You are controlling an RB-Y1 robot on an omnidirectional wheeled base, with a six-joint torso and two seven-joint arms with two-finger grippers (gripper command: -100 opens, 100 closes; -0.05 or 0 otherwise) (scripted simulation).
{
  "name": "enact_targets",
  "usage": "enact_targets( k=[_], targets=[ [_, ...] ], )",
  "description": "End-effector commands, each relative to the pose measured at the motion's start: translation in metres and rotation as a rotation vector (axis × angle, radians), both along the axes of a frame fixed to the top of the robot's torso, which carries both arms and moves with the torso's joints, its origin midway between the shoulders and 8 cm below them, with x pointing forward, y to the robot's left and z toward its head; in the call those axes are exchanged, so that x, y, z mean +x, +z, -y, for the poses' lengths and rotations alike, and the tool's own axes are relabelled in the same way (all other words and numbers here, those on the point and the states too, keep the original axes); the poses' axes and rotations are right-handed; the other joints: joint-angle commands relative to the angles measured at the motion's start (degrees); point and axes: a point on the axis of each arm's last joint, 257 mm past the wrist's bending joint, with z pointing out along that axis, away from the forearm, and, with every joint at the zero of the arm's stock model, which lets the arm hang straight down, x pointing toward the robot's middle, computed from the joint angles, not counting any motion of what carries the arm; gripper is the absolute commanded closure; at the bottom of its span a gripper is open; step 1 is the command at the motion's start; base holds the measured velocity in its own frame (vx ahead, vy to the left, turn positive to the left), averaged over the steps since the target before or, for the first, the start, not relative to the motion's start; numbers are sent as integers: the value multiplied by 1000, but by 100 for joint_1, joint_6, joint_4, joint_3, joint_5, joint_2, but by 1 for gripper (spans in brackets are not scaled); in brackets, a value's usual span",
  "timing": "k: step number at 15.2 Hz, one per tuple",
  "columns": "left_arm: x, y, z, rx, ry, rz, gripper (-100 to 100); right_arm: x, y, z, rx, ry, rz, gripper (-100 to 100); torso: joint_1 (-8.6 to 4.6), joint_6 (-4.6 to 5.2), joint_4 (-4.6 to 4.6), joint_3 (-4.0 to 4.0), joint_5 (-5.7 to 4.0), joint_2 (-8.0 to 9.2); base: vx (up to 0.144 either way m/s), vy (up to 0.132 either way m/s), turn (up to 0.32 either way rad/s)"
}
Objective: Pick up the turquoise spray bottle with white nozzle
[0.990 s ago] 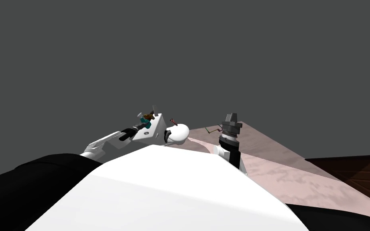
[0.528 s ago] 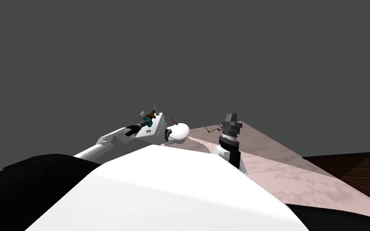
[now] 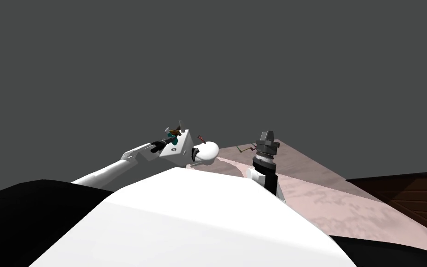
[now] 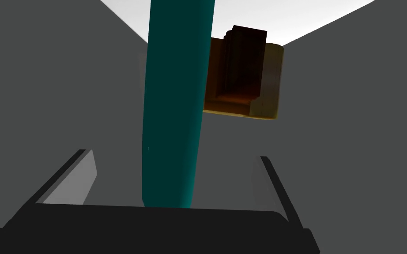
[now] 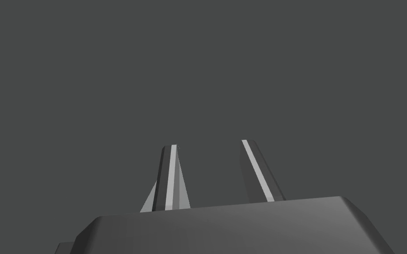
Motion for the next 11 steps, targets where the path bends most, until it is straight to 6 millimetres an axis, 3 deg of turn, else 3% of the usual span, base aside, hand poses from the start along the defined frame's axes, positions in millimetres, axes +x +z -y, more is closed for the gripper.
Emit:
enact_targets(
  k=[1,3,4,8,11],
  targets=[
    [11,4,-1,8,4,2,-100,0,0,0,0,0,0,0,0,0,0,0,0,0,-66,7,-4],
    [9,4,-1,6,3,2,-100,0,0,0,0,0,0,0,-1,0,1,1,-1,1,-36,6,-5],
    [10,5,-2,6,3,4,100,0,0,0,0,0,0,0,-1,-2,0,-1,0,-3,-9,2,-1],
    [10,5,-2,9,3,3,100,0,0,0,0,0,0,0,2,-2,-4,-9,4,-16,0,0,0],
    [-4,8,6,-14,-16,27,100,0,0,0,0,0,0,0,-3,-1,-6,-19,4,-36,79,-20,13]
  ],
)
